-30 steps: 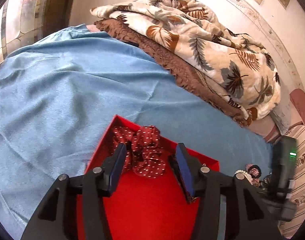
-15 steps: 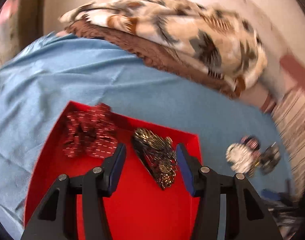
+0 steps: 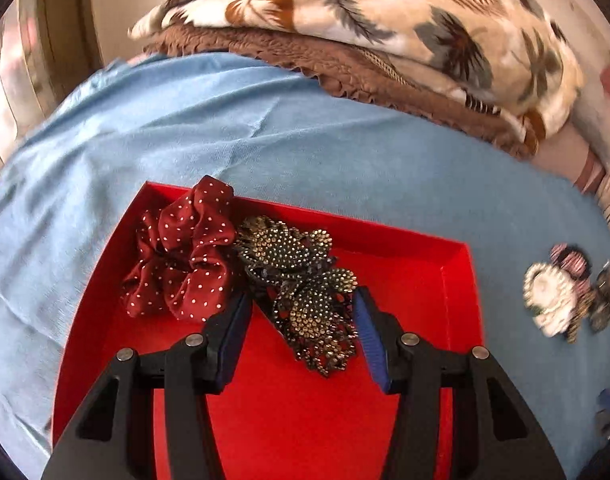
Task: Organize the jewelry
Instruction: 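Move the left tool to the leopard-print scrunchie while the right tool approaches the grey sheer scrunchie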
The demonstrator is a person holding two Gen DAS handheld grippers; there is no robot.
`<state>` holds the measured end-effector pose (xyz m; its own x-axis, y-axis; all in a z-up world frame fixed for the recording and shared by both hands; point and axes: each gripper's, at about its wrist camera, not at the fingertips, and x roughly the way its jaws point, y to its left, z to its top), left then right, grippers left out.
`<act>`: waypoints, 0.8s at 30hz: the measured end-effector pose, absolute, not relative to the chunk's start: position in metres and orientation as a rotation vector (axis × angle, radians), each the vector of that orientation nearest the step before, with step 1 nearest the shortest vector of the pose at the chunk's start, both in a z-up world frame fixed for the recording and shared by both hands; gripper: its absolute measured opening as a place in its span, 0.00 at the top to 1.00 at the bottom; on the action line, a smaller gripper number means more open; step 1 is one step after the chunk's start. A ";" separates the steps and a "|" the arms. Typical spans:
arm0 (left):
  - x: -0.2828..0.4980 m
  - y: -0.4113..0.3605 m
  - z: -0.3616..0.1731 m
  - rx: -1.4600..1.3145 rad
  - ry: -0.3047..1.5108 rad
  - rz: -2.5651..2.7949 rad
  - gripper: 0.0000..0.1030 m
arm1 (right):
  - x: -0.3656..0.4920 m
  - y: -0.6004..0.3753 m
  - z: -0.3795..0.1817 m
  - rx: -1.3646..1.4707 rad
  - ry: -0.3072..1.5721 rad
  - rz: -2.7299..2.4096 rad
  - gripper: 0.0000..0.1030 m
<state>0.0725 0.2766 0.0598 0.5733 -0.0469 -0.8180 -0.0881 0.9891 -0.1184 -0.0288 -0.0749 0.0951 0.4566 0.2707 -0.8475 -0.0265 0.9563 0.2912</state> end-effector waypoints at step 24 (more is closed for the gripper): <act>-0.037 0.174 0.134 -0.141 0.863 -0.249 0.40 | -0.092 -0.273 0.168 0.249 0.865 -0.102 0.22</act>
<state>-0.0369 0.1736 0.1341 0.6240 -0.2730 -0.7322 0.1595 0.9618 -0.2227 -0.0915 -0.2732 0.1684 0.6455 0.0116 -0.7636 0.1894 0.9662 0.1748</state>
